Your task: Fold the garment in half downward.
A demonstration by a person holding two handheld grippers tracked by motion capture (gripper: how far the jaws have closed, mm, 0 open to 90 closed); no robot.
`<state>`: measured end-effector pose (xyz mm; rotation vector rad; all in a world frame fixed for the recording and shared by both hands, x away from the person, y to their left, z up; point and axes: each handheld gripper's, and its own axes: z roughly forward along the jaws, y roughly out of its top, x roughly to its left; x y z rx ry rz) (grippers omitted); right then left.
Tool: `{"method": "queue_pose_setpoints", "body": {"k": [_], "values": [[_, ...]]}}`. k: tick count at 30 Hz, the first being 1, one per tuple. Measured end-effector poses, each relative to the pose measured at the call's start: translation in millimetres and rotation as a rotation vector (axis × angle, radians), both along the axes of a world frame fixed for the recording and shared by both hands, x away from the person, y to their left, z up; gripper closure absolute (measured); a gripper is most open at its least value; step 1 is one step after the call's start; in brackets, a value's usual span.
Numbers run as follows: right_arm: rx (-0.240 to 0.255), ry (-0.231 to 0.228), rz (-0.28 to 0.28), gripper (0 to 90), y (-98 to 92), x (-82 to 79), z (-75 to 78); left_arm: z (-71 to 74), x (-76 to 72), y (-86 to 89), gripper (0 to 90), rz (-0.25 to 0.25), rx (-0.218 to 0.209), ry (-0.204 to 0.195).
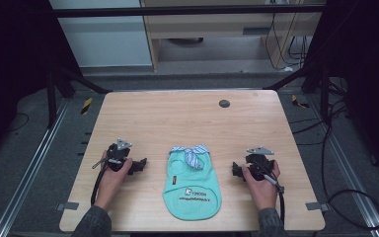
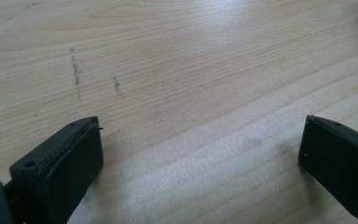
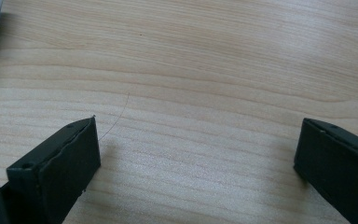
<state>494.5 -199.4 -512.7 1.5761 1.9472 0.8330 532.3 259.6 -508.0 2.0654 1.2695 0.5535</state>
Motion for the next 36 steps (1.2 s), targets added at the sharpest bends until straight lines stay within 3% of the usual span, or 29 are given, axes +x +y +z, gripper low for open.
{"method": "queue_pose_setpoints", "body": {"k": [12, 15, 17, 21, 22, 23, 26, 28, 29, 32, 36], "values": [[-0.001, -0.002, 0.022, 1.2, -1.8, -7.5, 0.1, 0.5, -6.7, 0.9, 0.5, -0.033, -0.002, -0.003], [0.005, -0.021, 0.020, 10.4, -1.2, -8.8, 0.7, 4.9, -7.8, 0.0, 3.6, -0.042, 0.003, -0.015], [0.005, -0.033, 0.030, 13.6, 0.2, -10.0, 2.9, 12.5, -8.4, -1.7, 4.2, -0.041, -0.027, -0.026], [0.012, -0.075, 0.115, 28.7, 9.8, -11.5, 20.4, 36.5, -12.2, -11.2, 5.9, -0.086, -0.073, -0.070], [0.008, -0.096, 0.173, 39.6, 18.3, -10.5, 29.3, 40.8, -12.9, -15.6, 8.4, -0.103, -0.097, -0.073], [0.008, -0.096, 0.173, 39.6, 18.3, -10.5, 29.3, 44.2, -12.3, -21.9, 8.4, -0.122, -0.104, -0.073], [-0.004, -0.077, 0.269, 48.5, 36.9, 0.4, 38.6, 53.9, -2.1, -44.1, 9.4, -0.186, -0.059, -0.057], [-0.017, -0.073, 0.324, 57.4, 50.5, 11.3, 44.9, 60.2, 9.3, -57.6, 12.8, -0.207, -0.081, -0.044], [-0.016, -0.070, 0.347, 60.1, 56.9, 17.7, 47.7, 62.6, 15.4, -63.9, 13.8, -0.211, -0.088, -0.038], [-0.012, -0.050, 0.401, 67.8, 75.1, 38.7, 52.6, 64.6, 34.1, -82.4, 19.3, -0.215, -0.055, -0.013], [0.009, -0.033, 0.445, 73.5, 91.3, 62.0, 55.1, 54.9, 51.1, -101.4, 26.8, -0.209, -0.038, 0.035]]}}
